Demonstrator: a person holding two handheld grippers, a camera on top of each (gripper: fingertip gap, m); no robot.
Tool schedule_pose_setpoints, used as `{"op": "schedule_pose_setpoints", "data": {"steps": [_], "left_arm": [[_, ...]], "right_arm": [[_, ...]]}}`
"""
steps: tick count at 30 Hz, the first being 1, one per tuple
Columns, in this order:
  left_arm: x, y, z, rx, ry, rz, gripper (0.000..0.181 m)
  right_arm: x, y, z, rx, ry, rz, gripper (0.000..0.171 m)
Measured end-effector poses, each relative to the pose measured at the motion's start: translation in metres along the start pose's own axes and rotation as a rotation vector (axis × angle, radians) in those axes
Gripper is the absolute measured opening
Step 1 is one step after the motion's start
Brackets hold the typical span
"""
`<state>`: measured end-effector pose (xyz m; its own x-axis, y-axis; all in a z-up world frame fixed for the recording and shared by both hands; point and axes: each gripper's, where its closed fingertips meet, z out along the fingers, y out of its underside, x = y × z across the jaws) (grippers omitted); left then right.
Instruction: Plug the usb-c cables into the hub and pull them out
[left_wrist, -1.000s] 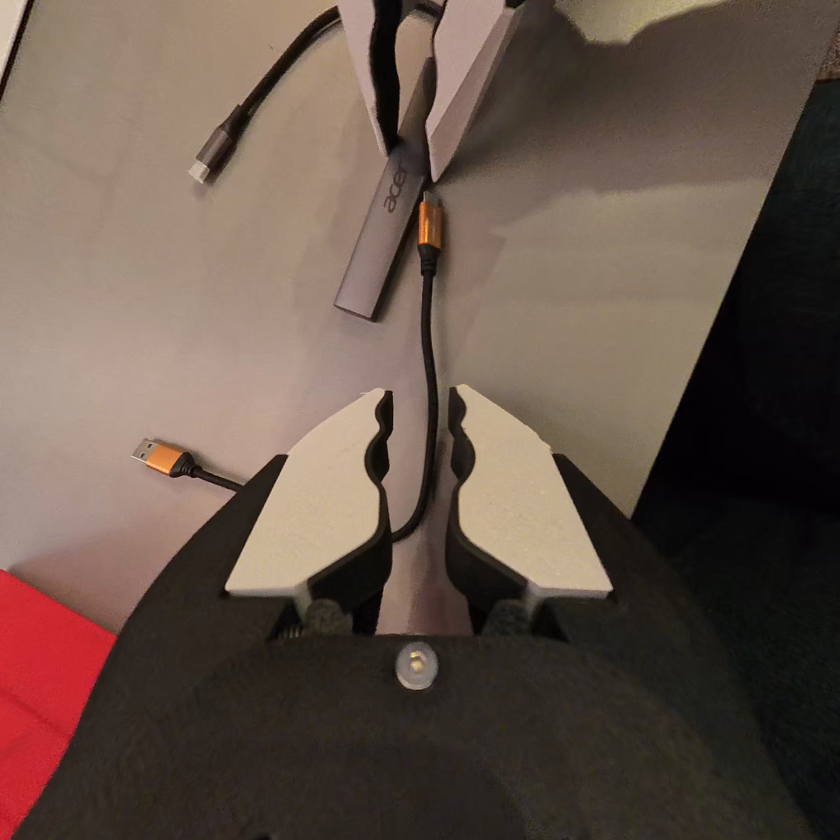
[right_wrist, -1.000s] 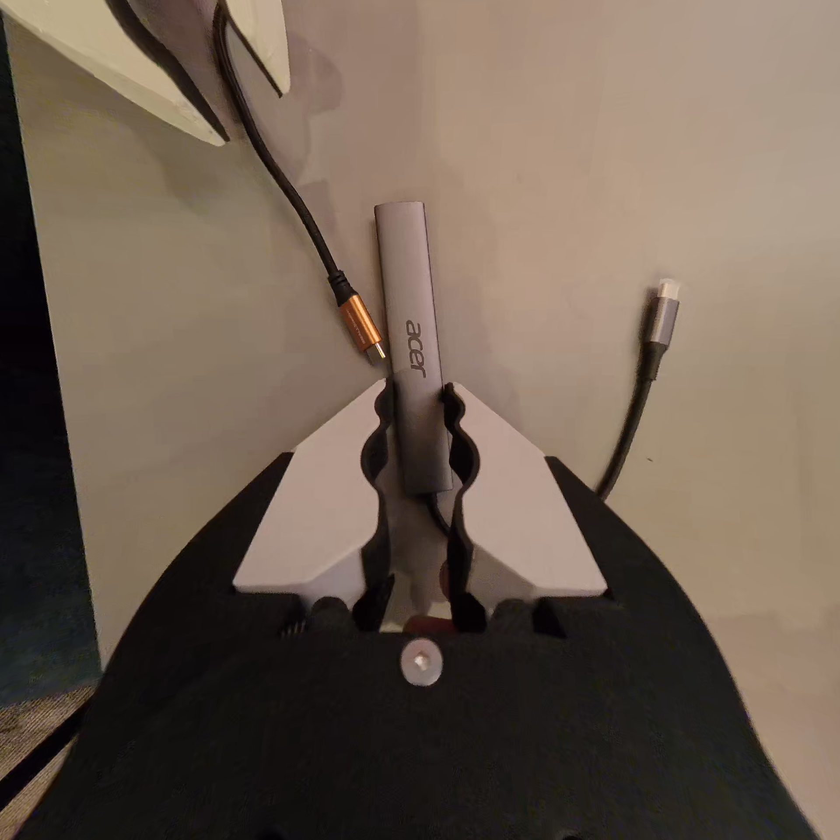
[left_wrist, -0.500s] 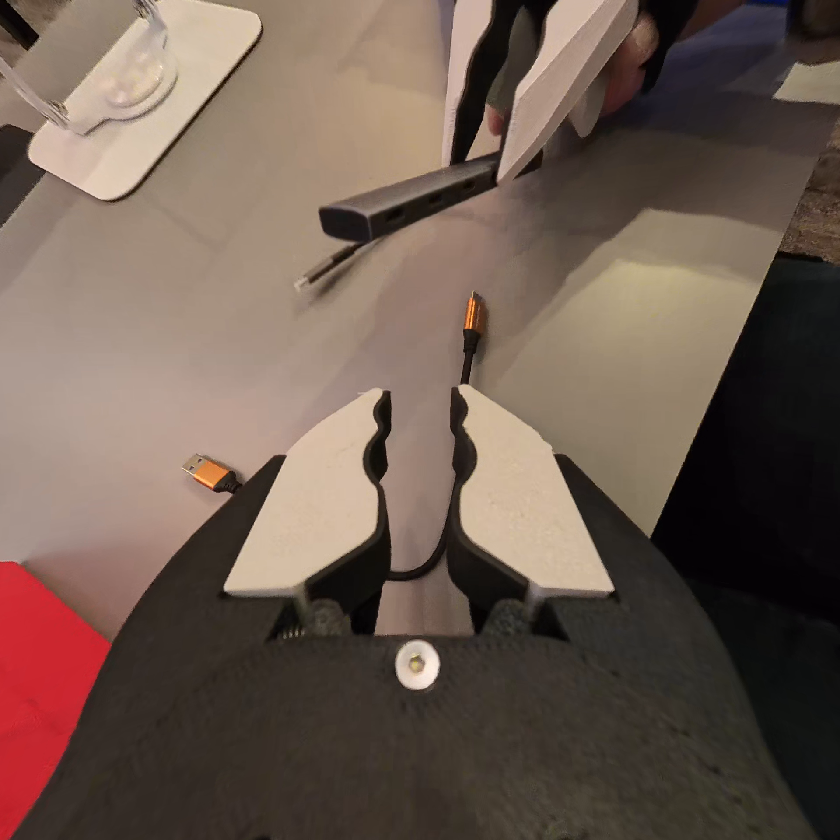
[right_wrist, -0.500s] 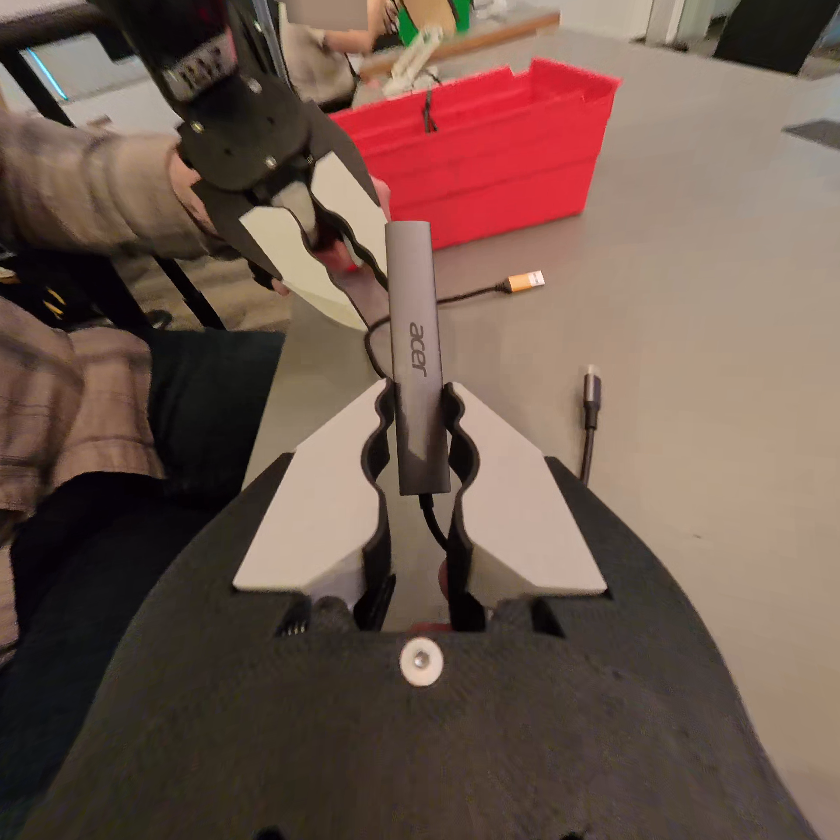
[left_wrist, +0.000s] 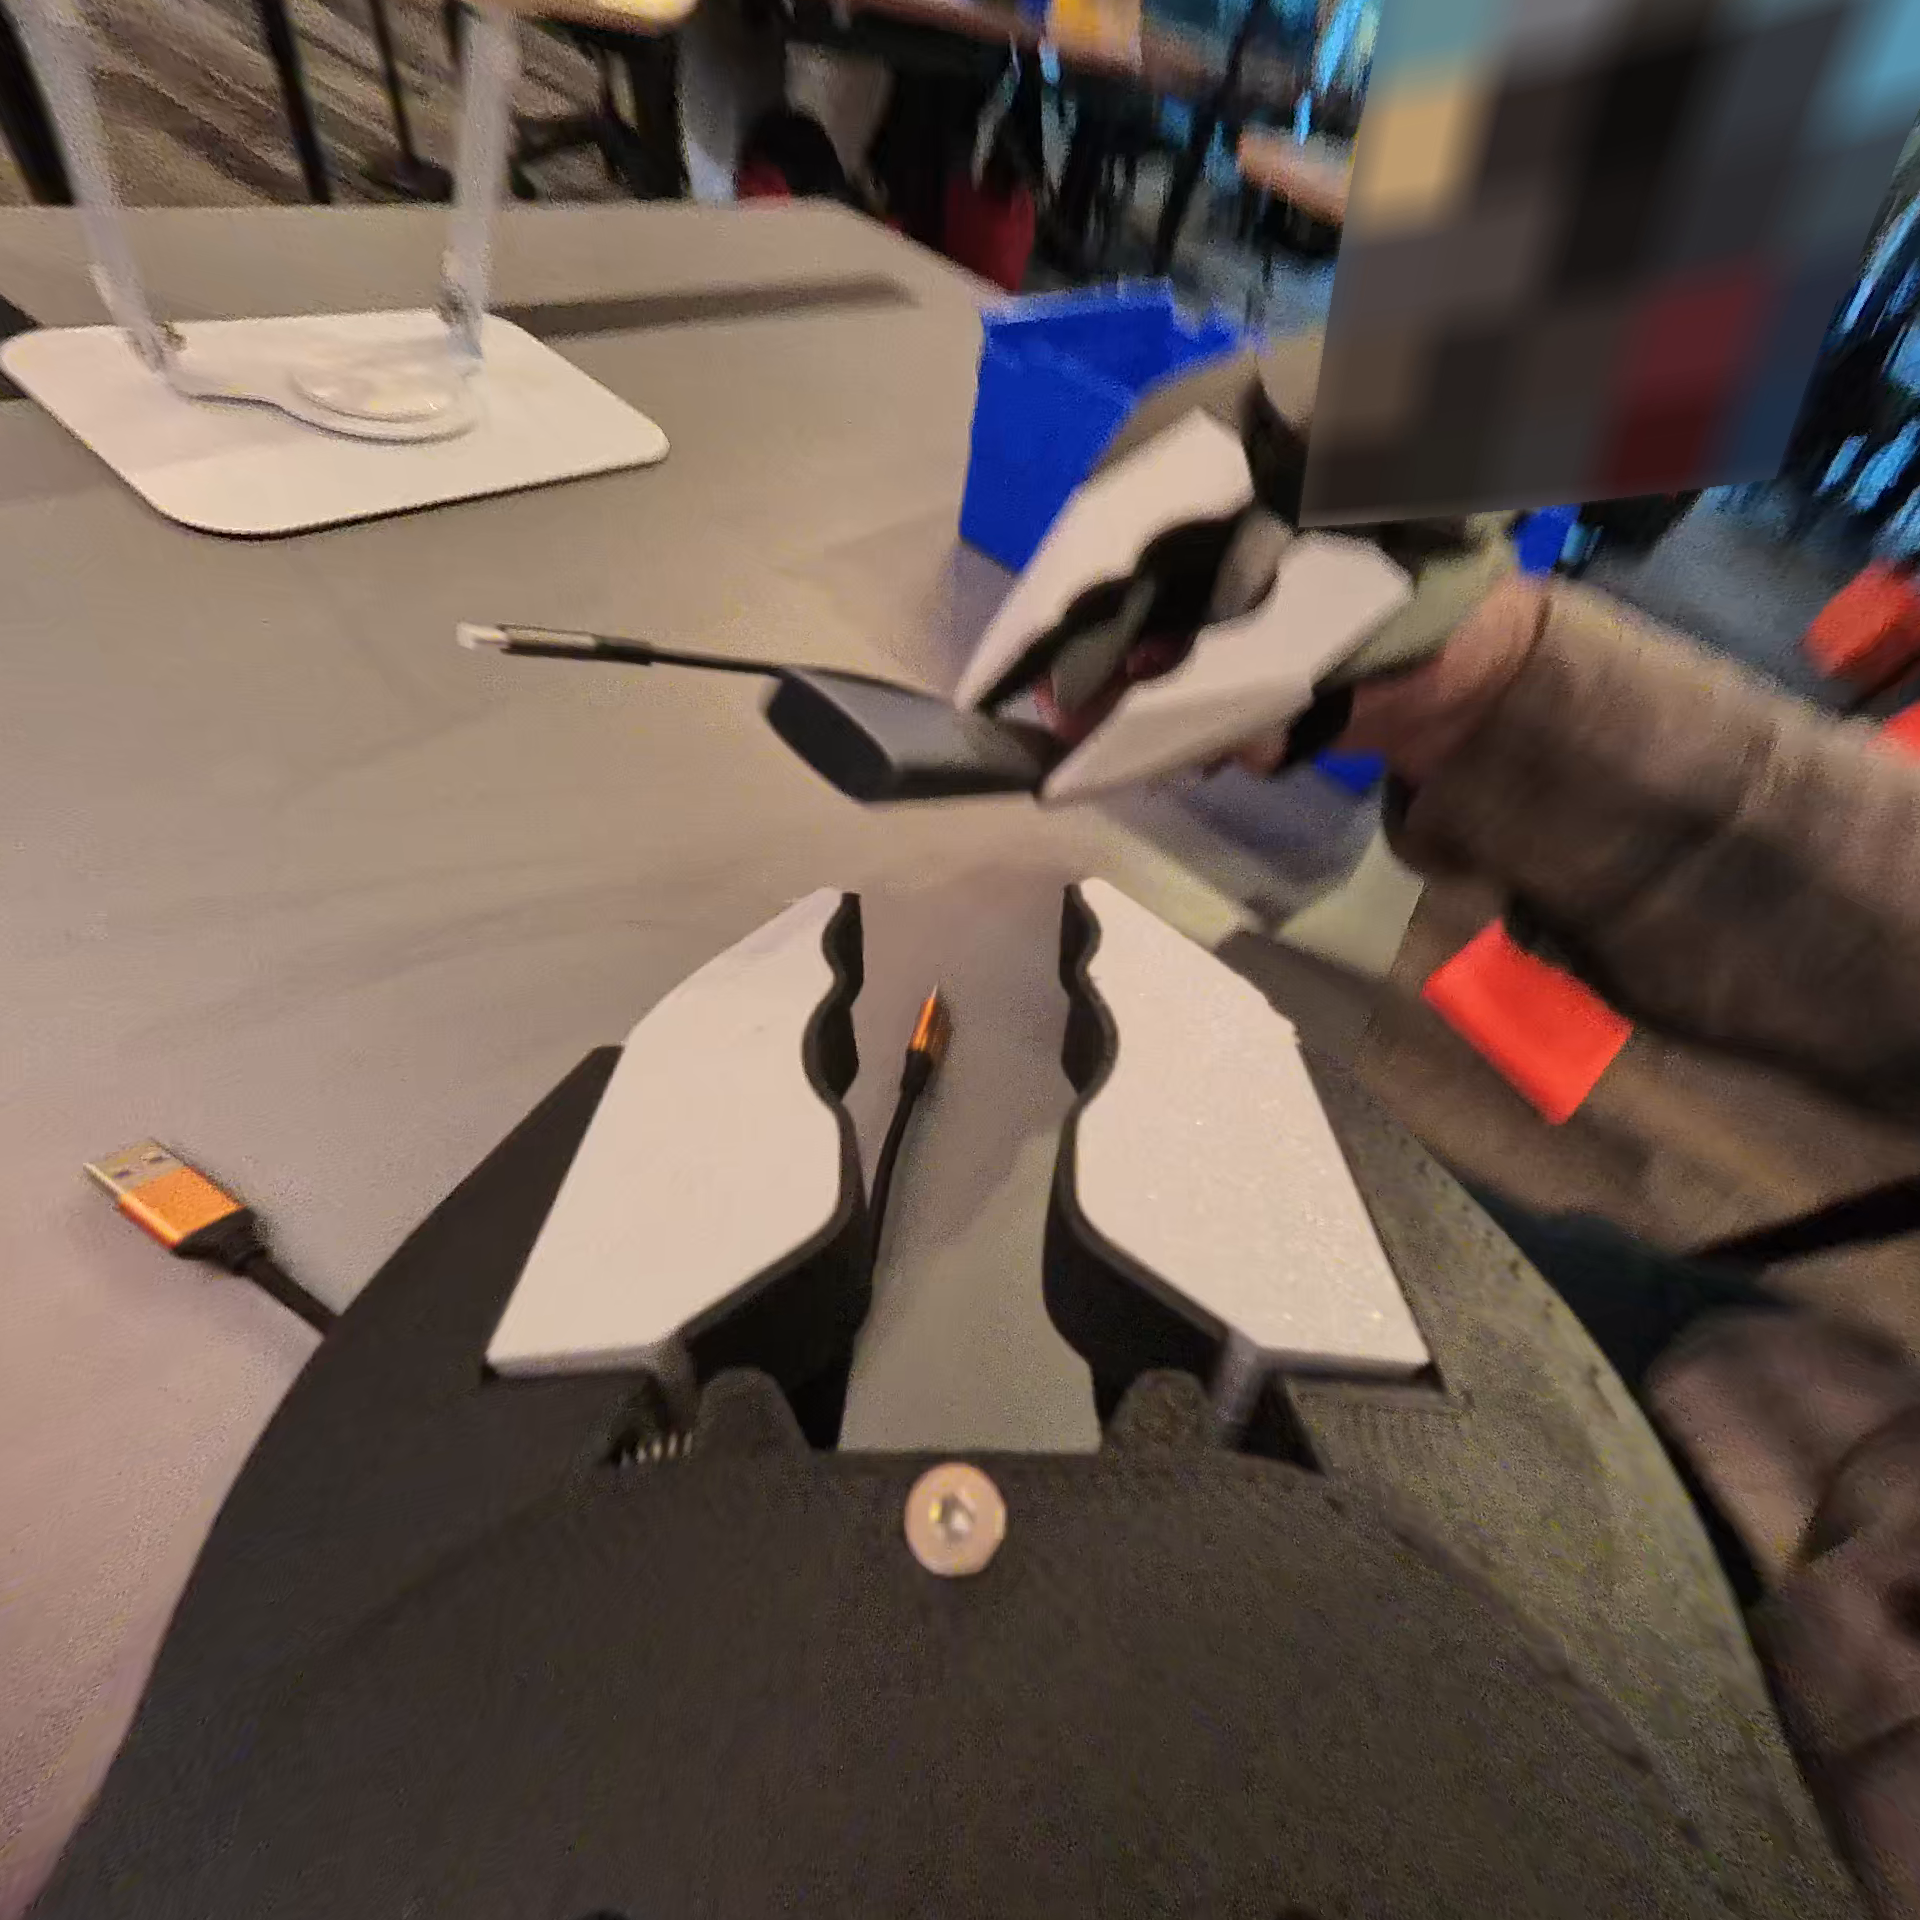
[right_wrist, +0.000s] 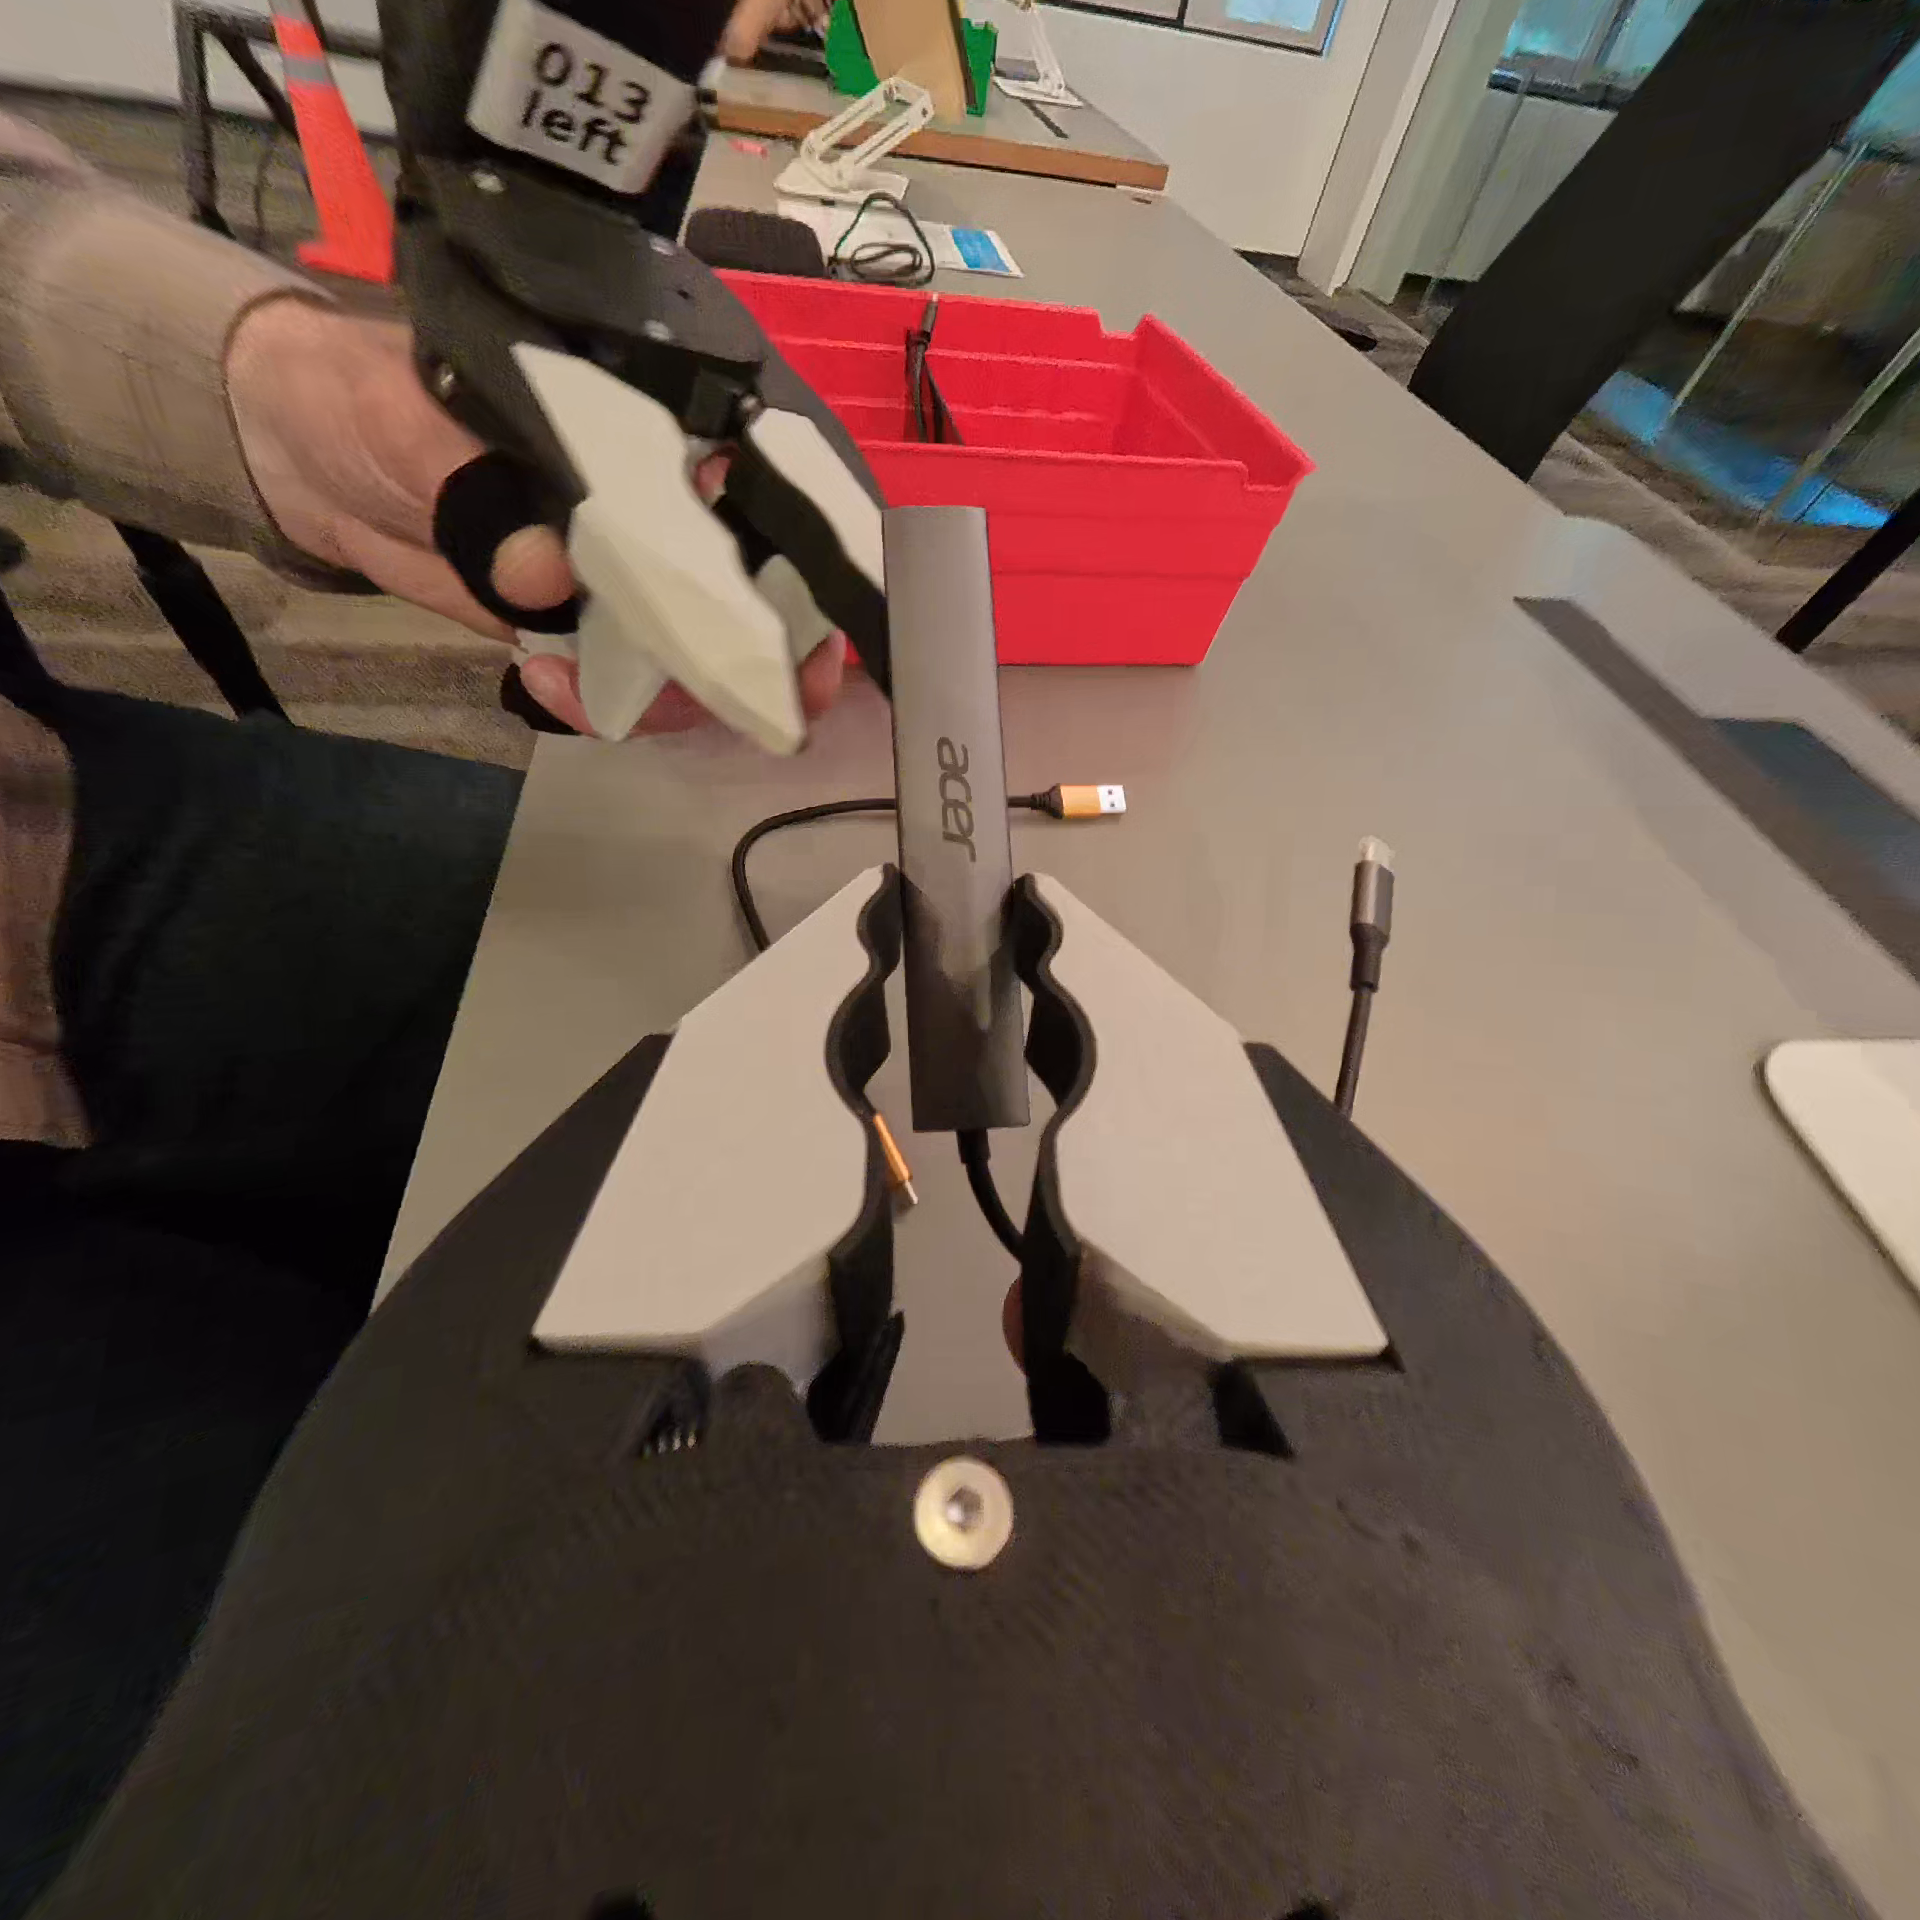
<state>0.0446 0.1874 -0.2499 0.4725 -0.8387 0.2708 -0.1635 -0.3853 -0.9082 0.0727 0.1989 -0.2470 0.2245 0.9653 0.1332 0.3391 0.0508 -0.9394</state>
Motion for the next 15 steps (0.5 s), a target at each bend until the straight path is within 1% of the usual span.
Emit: {"op": "schedule_pose_setpoints", "data": {"steps": [3,5,6,9,11,13,15], "left_arm": [[-0.009,-0.015,-0.004,0.103,0.000,-0.136,0.035],[-0.010,-0.022,-0.009,0.146,0.008,-0.160,0.021],[-0.010,-0.024,-0.011,0.160,0.011,-0.163,0.017],[-0.013,-0.026,-0.016,0.149,0.002,-0.169,0.015],[-0.011,-0.025,-0.017,0.130,0.018,-0.149,0.014],[-0.007,-0.023,-0.018,0.092,0.029,-0.076,0.010],[-0.001,-0.021,-0.018,0.043,0.035,0.029,0.010]], "right_arm": [[-0.008,-0.008,0.013,-0.048,0.027,-0.110,0.019],[-0.011,-0.012,0.022,-0.076,0.054,-0.178,0.019],[-0.011,-0.013,0.025,-0.092,0.074,-0.200,0.018],[-0.010,-0.014,0.029,-0.117,0.104,-0.238,0.018],[-0.013,-0.012,0.031,-0.152,0.095,-0.253,0.018],[-0.019,-0.011,0.030,-0.189,0.054,-0.247,0.016],[-0.023,-0.017,0.026,-0.181,0.029,-0.220,0.025]]}}
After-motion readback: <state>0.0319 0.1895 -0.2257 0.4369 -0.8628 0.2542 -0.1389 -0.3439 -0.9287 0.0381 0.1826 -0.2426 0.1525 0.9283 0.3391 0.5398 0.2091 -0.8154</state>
